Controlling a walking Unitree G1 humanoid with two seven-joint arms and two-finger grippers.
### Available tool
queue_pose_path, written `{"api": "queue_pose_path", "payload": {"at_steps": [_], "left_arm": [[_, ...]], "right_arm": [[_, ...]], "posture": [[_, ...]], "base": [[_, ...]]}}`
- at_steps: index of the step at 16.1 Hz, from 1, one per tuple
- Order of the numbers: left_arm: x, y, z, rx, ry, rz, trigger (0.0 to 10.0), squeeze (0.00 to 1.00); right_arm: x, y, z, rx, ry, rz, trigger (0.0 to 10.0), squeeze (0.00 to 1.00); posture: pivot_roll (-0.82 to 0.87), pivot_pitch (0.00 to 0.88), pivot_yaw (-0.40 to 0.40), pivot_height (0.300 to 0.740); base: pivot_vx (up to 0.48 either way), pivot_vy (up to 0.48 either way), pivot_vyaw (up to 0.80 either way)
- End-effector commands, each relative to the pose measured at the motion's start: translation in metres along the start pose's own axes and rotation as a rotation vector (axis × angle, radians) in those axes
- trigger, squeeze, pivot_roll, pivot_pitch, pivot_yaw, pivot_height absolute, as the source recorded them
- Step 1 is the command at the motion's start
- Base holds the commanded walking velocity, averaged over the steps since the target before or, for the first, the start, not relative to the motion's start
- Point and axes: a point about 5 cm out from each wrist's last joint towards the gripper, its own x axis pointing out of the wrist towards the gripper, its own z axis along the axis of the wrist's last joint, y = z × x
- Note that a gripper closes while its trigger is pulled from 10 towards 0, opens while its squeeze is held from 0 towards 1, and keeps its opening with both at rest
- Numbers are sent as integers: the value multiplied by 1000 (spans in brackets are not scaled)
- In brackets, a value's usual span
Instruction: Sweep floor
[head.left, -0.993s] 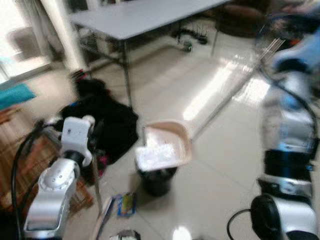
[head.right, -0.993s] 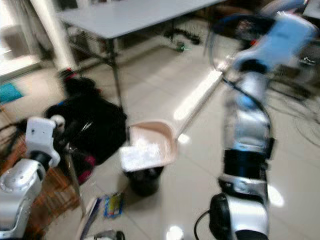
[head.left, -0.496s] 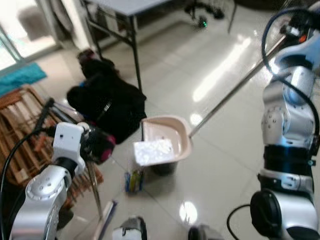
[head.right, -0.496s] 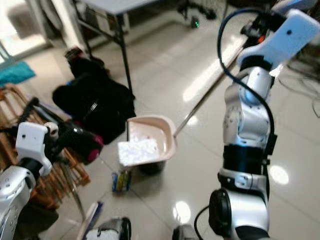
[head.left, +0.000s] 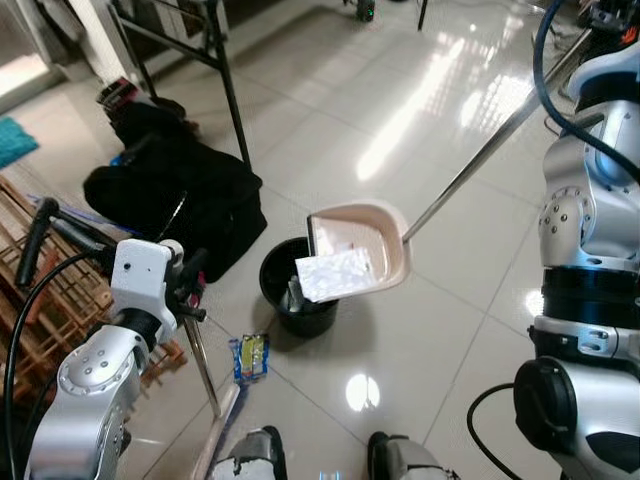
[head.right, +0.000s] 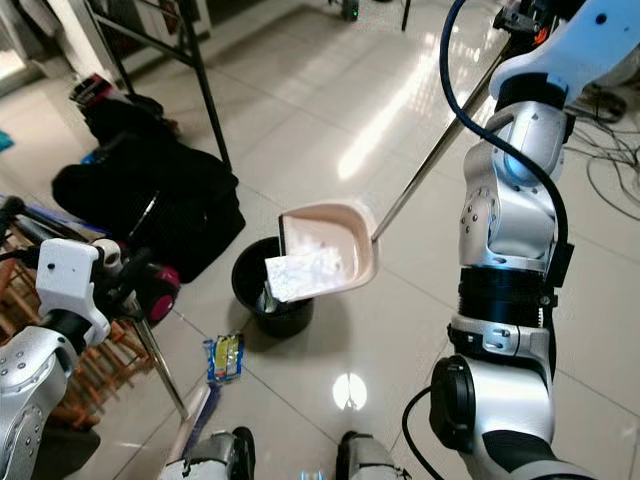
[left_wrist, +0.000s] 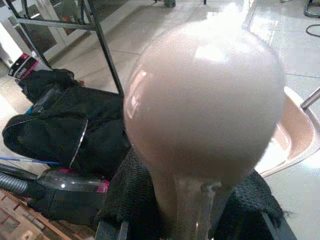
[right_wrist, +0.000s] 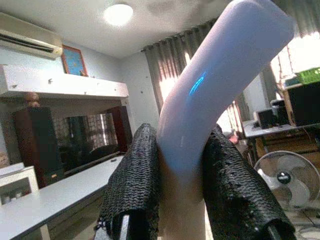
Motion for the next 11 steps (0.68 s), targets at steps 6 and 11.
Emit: {"api": "queue_pose_path", "payload": {"at_steps": [6, 11], "left_arm": [[-1, 3, 3, 24, -33, 51, 10000, 0], [1, 3, 3, 18, -46, 65, 10000, 0]], "right_arm": [[0, 45, 26, 25, -233, 225, 10000, 0], [-11, 77, 37, 71, -343, 405, 10000, 0]], "posture": [[37, 196, 12, 740], [32, 170, 3, 740]], "base": [[0, 0, 0], [0, 0, 0]]}}
